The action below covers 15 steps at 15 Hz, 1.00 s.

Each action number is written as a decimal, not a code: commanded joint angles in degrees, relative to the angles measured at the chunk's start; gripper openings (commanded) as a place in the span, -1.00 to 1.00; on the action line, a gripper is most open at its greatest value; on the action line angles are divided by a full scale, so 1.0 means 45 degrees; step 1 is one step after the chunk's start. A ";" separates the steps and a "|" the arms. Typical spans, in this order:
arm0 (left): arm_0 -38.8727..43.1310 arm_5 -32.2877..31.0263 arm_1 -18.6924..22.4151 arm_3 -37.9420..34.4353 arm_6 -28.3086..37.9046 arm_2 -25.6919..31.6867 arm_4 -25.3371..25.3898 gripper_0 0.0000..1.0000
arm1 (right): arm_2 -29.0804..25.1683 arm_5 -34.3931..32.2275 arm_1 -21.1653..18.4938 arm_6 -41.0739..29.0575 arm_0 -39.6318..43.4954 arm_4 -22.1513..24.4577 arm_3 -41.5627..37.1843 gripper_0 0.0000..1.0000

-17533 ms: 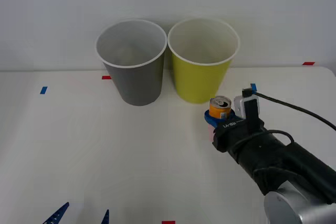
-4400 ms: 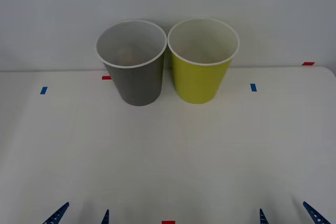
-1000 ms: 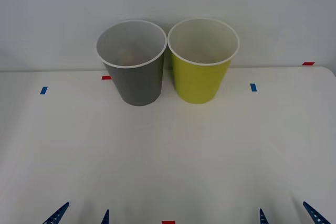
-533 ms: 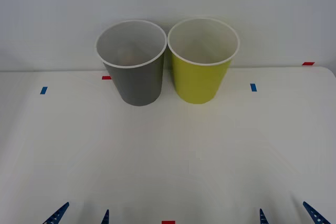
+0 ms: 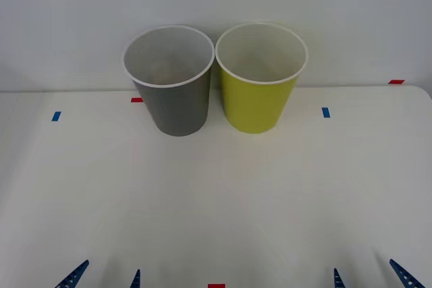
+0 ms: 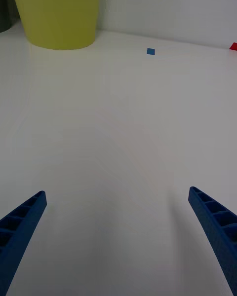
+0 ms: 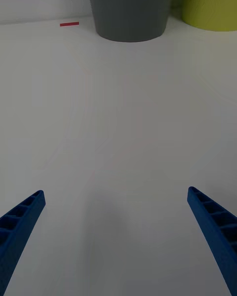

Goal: Put cans in the gray bin and PET bottles in the light green bin.

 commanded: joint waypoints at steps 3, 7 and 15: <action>0.0000 0.0000 0.0000 0.0000 0.0000 0.0000 0.0000 1.00 | 0.0000 0.0000 0.0000 0.0000 0.0000 0.0000 0.0000 1.00; 0.0000 0.0000 0.0000 0.0000 0.0000 0.0000 0.0000 1.00 | 0.0000 0.0000 0.0000 0.0000 0.0000 0.0000 0.0000 1.00; 0.0000 0.0000 0.0000 0.0000 0.0000 0.0000 0.0000 1.00 | 0.0000 0.0000 0.0000 0.0000 0.0000 0.0000 0.0000 1.00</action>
